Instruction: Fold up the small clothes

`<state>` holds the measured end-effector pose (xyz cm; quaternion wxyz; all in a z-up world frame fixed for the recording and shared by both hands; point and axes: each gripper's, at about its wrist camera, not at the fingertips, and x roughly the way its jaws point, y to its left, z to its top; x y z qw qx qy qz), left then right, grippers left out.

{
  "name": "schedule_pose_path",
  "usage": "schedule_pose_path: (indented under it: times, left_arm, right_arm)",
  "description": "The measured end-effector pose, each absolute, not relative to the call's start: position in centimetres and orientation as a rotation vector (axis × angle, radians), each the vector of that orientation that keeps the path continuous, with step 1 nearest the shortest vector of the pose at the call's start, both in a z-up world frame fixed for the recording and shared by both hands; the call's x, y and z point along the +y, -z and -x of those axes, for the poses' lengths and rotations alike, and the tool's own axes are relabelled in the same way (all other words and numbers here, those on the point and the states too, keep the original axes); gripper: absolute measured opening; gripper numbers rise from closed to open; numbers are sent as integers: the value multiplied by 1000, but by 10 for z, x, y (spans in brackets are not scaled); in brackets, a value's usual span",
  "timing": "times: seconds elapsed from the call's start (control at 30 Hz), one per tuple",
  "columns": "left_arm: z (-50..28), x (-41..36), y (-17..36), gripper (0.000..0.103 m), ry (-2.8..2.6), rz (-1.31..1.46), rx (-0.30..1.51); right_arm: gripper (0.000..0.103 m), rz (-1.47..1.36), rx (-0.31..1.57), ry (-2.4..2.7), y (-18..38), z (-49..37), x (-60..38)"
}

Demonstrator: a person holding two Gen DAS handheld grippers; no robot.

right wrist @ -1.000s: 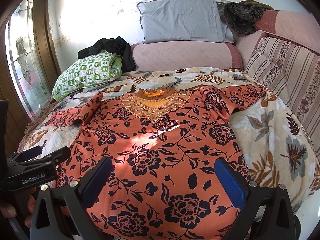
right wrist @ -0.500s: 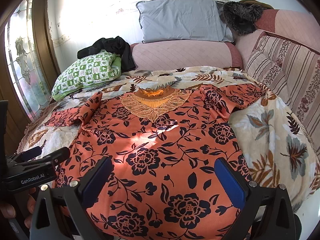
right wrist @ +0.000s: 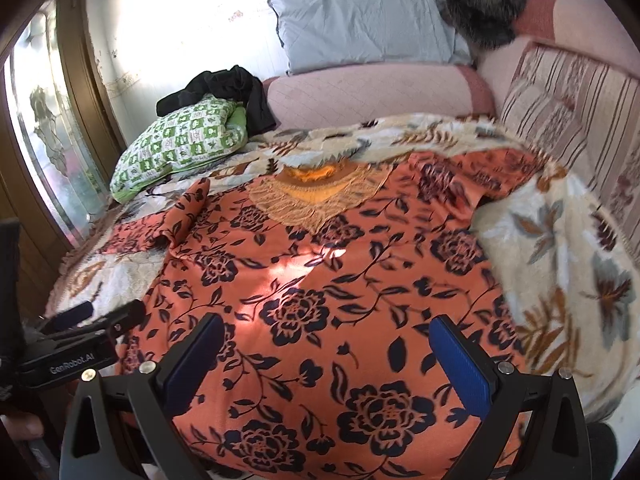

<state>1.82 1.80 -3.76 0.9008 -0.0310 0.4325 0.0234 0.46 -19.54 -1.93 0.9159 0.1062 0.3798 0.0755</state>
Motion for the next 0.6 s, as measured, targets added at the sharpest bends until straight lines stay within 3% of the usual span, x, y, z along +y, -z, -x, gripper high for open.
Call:
schedule_pose_path:
  times: [0.27,0.43,0.53,0.6]
  left_arm:
    - [-49,17,75,103,-57,62,992]
    - [-71,8,93,103,-43,25,1029]
    - [-82,8,96,103,-43,7,1017]
    - [-90,11,96,103,-45,8,1009]
  right_arm:
    - [103,-710,748,-158,32,-77,-346]
    - [103,-987,682,-54,58,-178,-463]
    - [98,-1065,709,30,79,-240,-518]
    - [88,-1067,717,92,87,-277,-549]
